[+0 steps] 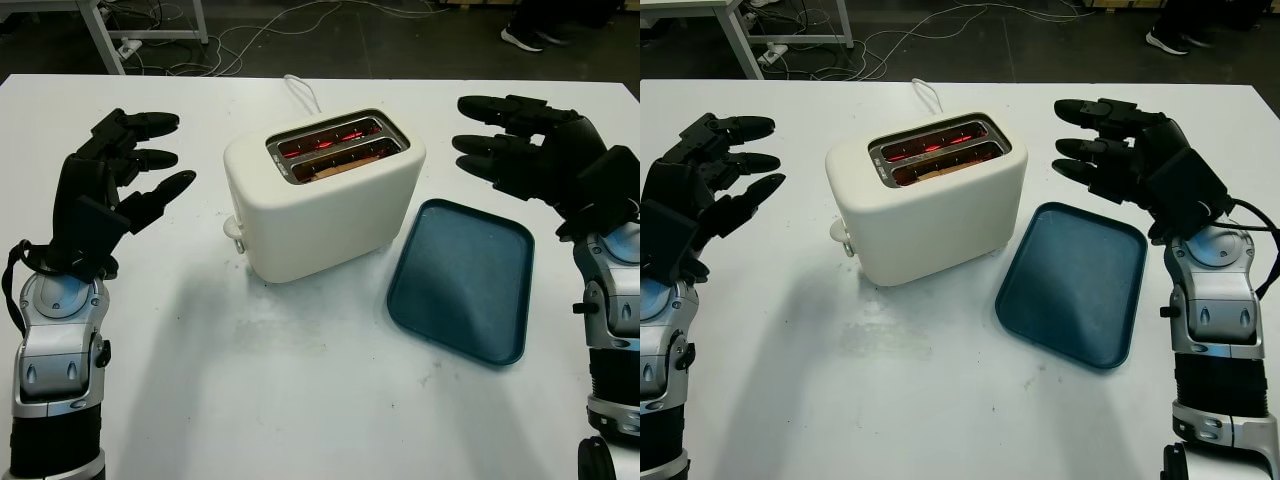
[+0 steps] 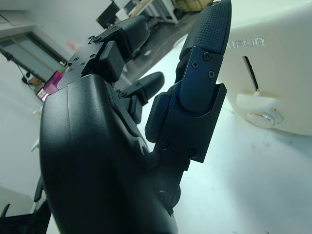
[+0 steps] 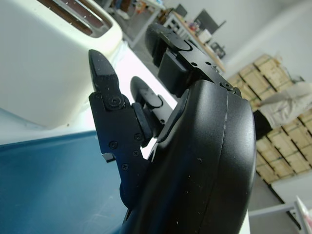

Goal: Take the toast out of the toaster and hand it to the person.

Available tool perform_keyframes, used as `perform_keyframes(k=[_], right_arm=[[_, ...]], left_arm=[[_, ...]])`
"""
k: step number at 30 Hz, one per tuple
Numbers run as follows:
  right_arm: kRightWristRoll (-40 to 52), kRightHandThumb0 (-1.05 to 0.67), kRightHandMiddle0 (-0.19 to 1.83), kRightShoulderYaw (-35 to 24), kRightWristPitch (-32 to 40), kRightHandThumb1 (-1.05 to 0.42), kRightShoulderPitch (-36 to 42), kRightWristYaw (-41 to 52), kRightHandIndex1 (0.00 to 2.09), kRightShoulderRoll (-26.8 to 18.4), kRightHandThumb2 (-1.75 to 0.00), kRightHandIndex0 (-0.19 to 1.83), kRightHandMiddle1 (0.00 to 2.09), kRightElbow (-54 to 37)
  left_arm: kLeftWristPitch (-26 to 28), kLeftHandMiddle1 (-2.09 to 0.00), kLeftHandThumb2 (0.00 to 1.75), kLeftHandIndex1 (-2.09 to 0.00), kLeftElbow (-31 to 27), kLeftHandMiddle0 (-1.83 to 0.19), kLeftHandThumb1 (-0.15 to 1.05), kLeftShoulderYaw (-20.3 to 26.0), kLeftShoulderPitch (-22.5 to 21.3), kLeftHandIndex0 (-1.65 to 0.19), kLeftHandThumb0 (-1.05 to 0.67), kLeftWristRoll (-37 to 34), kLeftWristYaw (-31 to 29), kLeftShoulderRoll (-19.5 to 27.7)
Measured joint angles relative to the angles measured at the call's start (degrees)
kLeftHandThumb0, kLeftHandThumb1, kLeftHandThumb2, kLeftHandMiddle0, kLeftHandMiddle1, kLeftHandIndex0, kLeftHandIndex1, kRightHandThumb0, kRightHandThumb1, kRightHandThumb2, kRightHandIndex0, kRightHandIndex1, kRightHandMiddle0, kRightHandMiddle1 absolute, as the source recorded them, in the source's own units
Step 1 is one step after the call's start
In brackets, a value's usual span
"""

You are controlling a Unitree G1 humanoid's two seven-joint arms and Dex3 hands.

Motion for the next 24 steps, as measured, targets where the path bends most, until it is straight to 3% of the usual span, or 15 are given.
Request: perform_keyframes(k=[24], right_arm=[[-0.1,-0.25,0.71,0.0,0.0,-0.83,0.4,-0.4,0.02,1.0,0.00,0.78,0.01,-0.2]], left_arm=[[0.0,-1.02,0.05,-0.73,-0.5,-0.28,0.92,0.1,0.0,-0.36,-0.79,0.0,-0.2,0.1]])
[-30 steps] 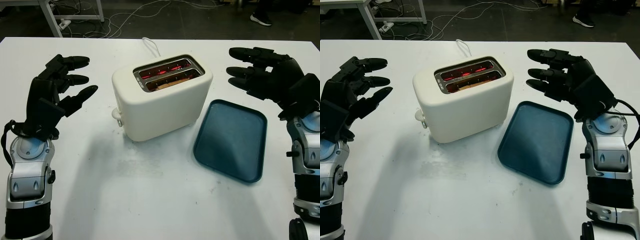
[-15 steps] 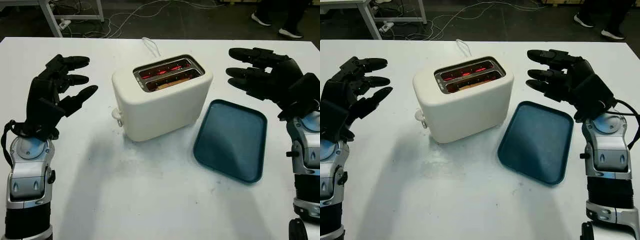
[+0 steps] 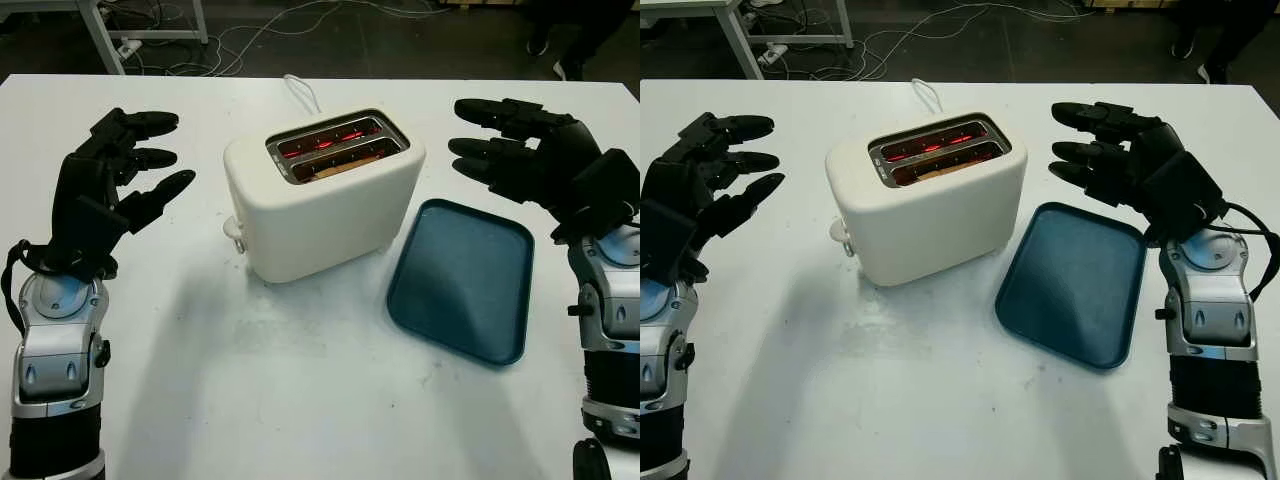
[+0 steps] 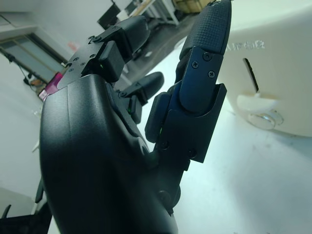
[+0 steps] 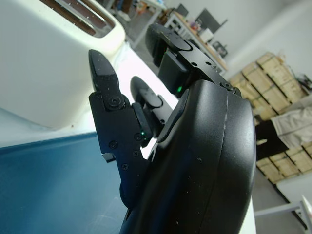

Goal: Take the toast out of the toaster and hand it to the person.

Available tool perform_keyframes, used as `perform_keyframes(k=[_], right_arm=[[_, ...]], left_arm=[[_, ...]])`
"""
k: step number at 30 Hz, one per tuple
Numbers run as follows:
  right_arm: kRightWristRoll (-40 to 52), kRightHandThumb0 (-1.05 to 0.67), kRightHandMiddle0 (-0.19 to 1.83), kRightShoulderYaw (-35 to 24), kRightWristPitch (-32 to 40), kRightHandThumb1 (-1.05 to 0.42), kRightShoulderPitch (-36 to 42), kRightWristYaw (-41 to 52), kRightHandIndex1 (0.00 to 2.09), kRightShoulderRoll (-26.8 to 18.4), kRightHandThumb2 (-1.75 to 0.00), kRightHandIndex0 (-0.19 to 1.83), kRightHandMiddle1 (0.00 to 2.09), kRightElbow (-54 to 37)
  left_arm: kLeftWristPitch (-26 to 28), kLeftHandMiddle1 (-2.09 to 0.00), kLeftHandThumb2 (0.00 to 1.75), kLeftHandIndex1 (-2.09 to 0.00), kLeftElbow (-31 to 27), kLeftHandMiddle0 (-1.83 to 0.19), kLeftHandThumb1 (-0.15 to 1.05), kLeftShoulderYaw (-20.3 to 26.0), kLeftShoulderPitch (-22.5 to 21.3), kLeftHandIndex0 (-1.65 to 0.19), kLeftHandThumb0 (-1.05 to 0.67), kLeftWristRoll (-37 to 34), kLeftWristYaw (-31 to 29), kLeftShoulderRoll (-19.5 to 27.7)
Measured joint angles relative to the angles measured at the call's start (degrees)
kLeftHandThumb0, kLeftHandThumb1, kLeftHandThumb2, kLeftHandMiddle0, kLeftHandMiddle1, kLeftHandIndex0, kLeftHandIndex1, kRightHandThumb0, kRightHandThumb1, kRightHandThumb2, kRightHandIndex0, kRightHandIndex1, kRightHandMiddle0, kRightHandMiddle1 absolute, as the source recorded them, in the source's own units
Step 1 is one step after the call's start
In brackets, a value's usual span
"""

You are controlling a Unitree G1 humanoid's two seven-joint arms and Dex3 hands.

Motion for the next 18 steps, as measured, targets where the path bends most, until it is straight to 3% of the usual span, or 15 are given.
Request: perform_keyframes(k=[11,18], right_arm=[[-0.3,-0.11,0.67,0.3,0.4,-0.84,-1.0,0.4,0.01,-0.5,0.00,0.75,0.00,-0.3],[-0.9,-0.20,0.72,1.5,1.6,-0.81,-1.7,0.2,0.04,-0.5,0.00,0.81,0.03,-1.0]], left_arm=[[-0.6,-0.98,0.04,-0.67,-0.4,-0.28,0.92,0.7,0.0,-0.36,-0.74,-1.1,-0.3,0.1],[-1.6,-0.97,0.04,-0.65,-0.4,-0.29,0.92,0.8,0.0,-0.38,-0.75,-1.1,-0.3,0.1]])
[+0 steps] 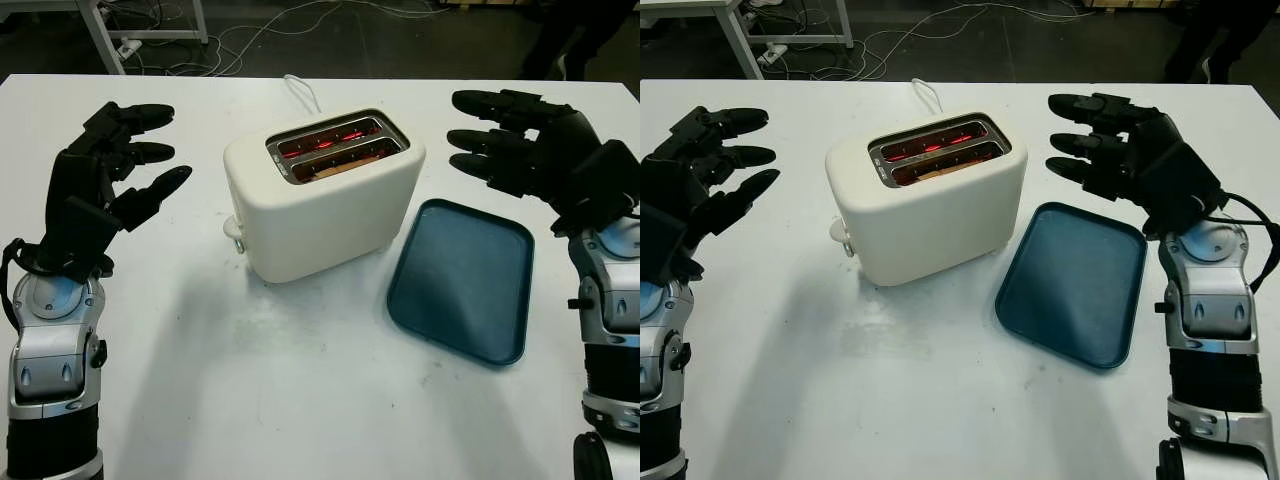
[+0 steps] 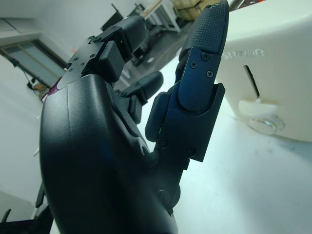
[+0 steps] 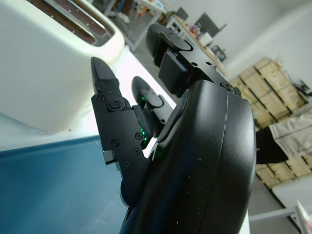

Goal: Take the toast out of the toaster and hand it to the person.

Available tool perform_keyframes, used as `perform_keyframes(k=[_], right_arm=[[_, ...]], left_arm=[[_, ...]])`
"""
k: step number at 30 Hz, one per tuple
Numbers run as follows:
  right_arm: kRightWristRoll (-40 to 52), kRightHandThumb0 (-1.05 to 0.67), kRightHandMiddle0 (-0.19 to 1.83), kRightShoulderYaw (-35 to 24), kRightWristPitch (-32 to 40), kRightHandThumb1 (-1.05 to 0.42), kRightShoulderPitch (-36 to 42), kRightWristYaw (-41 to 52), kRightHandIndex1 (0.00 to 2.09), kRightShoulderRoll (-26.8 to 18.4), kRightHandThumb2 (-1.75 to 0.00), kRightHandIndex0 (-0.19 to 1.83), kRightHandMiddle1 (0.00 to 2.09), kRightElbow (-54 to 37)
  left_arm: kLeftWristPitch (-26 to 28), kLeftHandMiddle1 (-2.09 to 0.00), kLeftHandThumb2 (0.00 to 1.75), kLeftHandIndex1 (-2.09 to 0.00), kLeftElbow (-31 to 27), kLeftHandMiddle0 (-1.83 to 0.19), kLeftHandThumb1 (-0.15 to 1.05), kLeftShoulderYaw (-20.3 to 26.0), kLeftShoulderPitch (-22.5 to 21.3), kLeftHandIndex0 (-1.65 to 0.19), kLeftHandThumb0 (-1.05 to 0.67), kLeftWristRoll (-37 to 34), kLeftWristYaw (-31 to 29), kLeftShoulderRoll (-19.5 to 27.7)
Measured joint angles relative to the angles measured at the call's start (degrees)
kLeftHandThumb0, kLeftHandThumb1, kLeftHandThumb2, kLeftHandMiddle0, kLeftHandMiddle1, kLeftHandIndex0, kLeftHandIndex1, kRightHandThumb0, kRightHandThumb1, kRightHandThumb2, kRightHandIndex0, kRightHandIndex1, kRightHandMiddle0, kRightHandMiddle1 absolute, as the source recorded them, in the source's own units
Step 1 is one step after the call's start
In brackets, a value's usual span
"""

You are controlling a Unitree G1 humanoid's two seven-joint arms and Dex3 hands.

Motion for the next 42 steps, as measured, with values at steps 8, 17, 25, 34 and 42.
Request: perform_keyframes(k=[8,17,25,34,42], right_arm=[[-0.2,-0.18,0.73,0.5,1.1,-0.81,0.0,-0.8,0.06,0.4,0.00,0.81,0.03,-0.6],[-0.2,-0.19,0.71,0.5,2.0,-0.82,0.0,-0.8,0.06,0.4,-0.01,0.79,0.02,-0.7],[0.2,-0.13,0.70,0.5,3.5,-0.83,0.0,-0.8,0.06,0.4,-0.01,0.77,0.01,-2.3],[0.2,-0.17,0.71,0.6,3.7,-0.83,0.0,-0.8,0.08,0.4,0.00,0.76,0.01,-2.3],[0.2,-0.17,0.71,0.6,3.7,-0.83,0.2,-0.8,0.09,0.4,0.00,0.76,0.01,-2.6]], left_arm=[[-0.1,-0.97,0.03,-0.63,0.0,-0.29,0.92,0.1,0.0,-0.39,-0.74,-0.1,-0.7,0.0],[-0.2,-0.97,0.03,-0.62,0.0,-0.29,0.92,0.2,0.0,-0.39,-0.75,-0.1,-0.9,0.0],[-0.5,-0.97,0.04,-0.61,0.0,-0.30,0.92,0.2,0.1,-0.40,-0.76,-0.1,-0.9,0.1],[-0.5,-1.01,0.03,-0.63,-0.3,-0.27,0.92,0.2,0.5,-0.39,-0.74,-0.6,-0.9,0.0],[-0.5,-1.02,0.04,-0.64,-0.3,-0.28,0.92,0.2,0.5,-0.40,-0.77,-0.7,-1.0,0.0]])
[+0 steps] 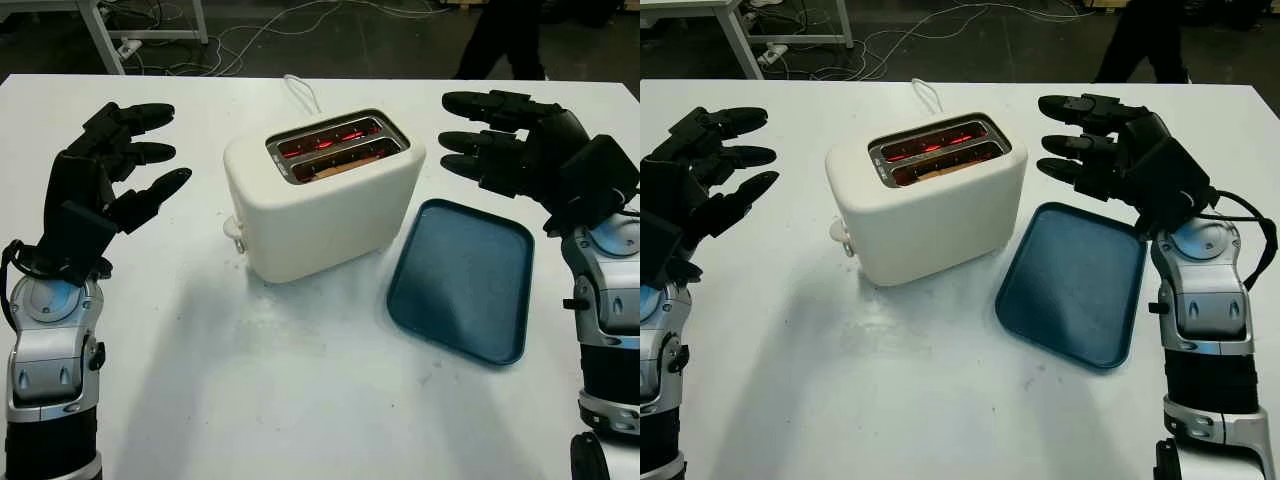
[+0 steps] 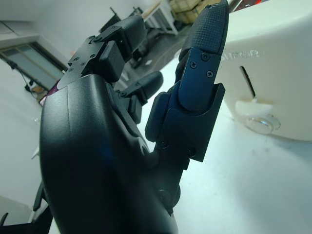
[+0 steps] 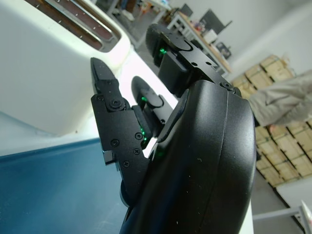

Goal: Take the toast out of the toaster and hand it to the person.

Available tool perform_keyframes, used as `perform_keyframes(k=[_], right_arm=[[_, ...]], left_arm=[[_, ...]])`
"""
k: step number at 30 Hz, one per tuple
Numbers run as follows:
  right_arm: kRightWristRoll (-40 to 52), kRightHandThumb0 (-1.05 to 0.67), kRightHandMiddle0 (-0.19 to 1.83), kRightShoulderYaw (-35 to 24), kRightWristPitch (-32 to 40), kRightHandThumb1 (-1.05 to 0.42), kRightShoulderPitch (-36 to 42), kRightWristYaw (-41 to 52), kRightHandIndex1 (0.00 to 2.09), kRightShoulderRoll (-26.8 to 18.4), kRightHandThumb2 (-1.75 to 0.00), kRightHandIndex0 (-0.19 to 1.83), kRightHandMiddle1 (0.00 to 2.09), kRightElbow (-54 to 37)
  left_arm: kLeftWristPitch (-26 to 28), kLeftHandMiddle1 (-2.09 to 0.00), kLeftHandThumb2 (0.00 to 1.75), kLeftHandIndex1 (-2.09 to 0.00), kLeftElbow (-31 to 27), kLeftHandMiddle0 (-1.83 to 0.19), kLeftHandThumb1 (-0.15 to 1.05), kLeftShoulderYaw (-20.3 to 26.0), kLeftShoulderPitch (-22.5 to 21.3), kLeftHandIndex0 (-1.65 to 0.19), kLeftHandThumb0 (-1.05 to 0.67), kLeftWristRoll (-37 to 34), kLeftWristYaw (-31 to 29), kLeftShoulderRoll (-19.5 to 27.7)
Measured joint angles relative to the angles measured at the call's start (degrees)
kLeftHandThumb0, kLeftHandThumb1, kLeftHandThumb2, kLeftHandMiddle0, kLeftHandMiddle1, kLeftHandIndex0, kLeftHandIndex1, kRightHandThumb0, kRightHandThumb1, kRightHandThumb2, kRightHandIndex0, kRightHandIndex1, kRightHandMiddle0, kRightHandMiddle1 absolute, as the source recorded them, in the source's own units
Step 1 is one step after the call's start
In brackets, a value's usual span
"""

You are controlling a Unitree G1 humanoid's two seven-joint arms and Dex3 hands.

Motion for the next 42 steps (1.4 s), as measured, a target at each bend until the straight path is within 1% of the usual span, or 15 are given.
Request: perform_keyframes(k=[5,8,15,19,23,35,42], right_arm=[[-1.2,-0.19,0.72,0.2,0.7,-0.83,0.4,-0.2,0.11,0.0,0.00,0.76,0.02,-0.4],[-2.2,-0.15,0.70,0.4,2.6,-0.83,0.5,-0.5,0.11,-0.2,0.00,0.74,0.01,-1.3],[-3.1,-0.11,0.70,0.7,6.6,-0.84,0.4,-0.5,0.14,-0.6,0.00,0.76,0.01,-3.1],[-3.7,-0.12,0.69,1.3,10.3,-0.84,0.4,-0.5,0.15,-1.0,0.00,0.74,0.00,-4.8],[-3.8,-0.13,0.68,1.4,12.3,-0.84,0.3,-0.5,0.15,-1.1,0.00,0.72,0.00,-5.7],[-3.8,-0.14,0.69,1.4,13.6,-0.84,0.2,-0.5,0.19,-1.1,0.00,0.71,0.00,-6.1],[-3.8,-0.11,0.69,1.7,13.6,-0.83,0.1,-0.5,0.22,-1.1,0.00,0.70,0.01,-6.1]], left_arm=[[0.5,-1.03,0.05,-0.66,-0.2,-0.27,0.92,0.0,0.0,-0.39,-0.78,0.2,0.0,0.0],[1.5,-1.03,0.05,-0.66,-0.9,-0.25,0.92,0.0,0.1,-0.37,-0.76,0.3,0.0,0.1],[5.4,-1.05,0.06,-0.71,-2.2,-0.25,0.92,-0.2,0.2,-0.35,-0.79,0.7,0.0,1.2],[6.3,-1.05,0.06,-0.72,-2.7,-0.23,0.92,-0.2,0.2,-0.34,-0.78,0.7,0.0,1.3],[6.4,-1.05,0.06,-0.74,-3.0,-0.24,0.92,-0.5,0.2,-0.33,-0.77,0.7,0.0,1.5],[7.1,-1.04,0.05,-0.75,-3.0,-0.26,0.92,-0.9,0.1,-0.33,-0.76,0.7,0.0,1.9],[7.2,-1.03,0.05,-0.75,-3.0,-0.29,0.92,-1.0,0.1,-0.35,-0.76,0.7,0.0,1.9]])
